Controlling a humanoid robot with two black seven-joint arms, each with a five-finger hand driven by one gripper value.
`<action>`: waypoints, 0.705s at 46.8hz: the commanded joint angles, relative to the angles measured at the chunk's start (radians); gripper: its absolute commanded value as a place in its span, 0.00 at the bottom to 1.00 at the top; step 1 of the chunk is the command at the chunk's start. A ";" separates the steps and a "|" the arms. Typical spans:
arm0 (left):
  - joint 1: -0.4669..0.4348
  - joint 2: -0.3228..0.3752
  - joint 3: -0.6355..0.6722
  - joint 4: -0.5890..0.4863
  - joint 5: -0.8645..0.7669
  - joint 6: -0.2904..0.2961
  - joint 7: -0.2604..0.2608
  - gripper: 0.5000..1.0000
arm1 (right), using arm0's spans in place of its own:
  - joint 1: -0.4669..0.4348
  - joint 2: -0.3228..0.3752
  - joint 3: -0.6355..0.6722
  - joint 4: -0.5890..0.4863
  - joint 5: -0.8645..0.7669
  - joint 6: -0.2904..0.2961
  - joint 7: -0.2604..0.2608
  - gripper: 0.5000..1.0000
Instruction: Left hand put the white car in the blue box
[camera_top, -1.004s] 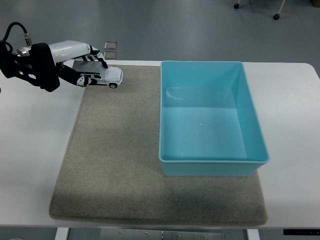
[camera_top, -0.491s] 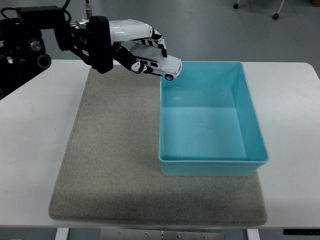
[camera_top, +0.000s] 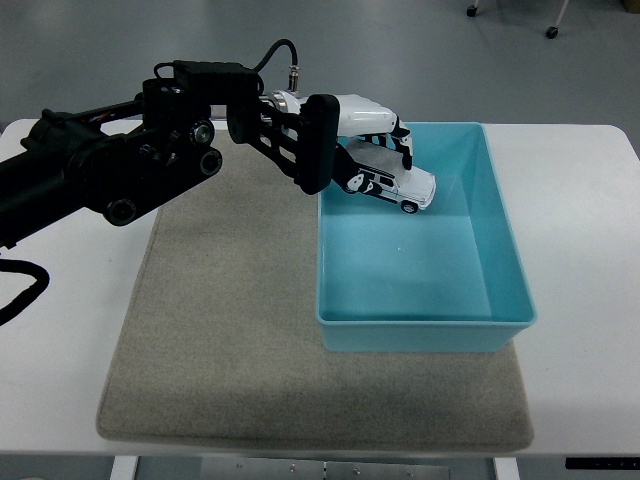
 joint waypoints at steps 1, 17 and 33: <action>0.025 -0.038 0.000 0.022 0.001 0.001 0.000 0.00 | 0.000 0.000 0.000 0.000 0.000 0.000 0.000 0.87; 0.079 -0.078 0.000 0.051 -0.002 0.033 0.003 0.08 | 0.000 0.000 0.000 0.000 0.000 0.000 -0.001 0.87; 0.122 -0.086 0.069 0.044 -0.022 0.126 0.003 0.99 | 0.000 0.000 0.000 0.000 0.000 0.000 0.000 0.87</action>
